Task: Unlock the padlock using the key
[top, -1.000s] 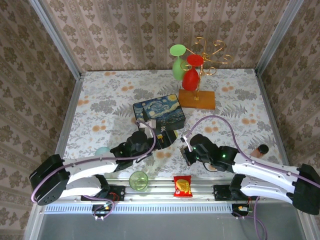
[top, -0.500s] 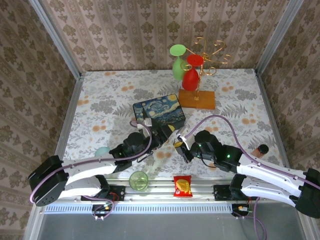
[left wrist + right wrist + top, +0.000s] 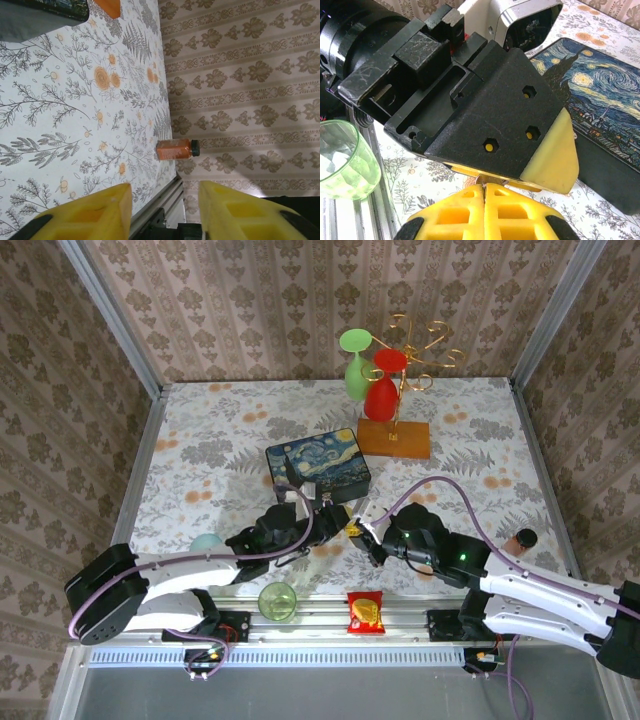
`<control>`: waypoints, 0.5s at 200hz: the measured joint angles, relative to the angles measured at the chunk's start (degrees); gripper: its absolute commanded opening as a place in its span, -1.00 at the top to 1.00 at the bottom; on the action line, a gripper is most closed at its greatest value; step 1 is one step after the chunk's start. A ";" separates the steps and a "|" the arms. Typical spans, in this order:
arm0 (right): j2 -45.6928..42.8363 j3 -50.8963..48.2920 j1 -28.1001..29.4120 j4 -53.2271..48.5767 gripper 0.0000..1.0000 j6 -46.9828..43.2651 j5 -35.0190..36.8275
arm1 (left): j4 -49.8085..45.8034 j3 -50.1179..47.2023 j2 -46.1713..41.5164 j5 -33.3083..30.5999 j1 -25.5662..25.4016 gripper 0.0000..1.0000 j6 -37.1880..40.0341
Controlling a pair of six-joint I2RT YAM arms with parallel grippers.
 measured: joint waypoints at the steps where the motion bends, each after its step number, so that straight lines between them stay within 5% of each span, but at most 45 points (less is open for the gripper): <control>1: 0.02 0.00 0.00 0.00 0.95 0.00 0.02 | -0.02 0.00 0.00 0.00 0.00 0.41 0.09; 41: 0.24 -1.01 0.00 -0.37 0.93 0.00 0.20 | -0.20 0.02 -0.04 -0.02 0.02 1.00 1.09; 66: 0.28 -1.49 0.00 -0.31 0.83 0.04 0.35 | -0.42 0.00 -0.11 -0.04 0.00 1.00 1.53; 73: 0.26 -1.62 0.00 -0.17 0.58 0.24 0.37 | -0.39 0.00 -0.11 -0.04 0.00 1.00 1.57; 87: 0.26 -1.97 -0.04 -0.04 -0.28 1.42 0.83 | -0.55 0.00 -0.11 -0.07 0.02 1.00 2.10; 100: 0.26 -2.16 -1.11 0.24 -0.72 3.87 -0.17 | -0.79 0.00 -0.11 -0.33 0.02 1.00 3.19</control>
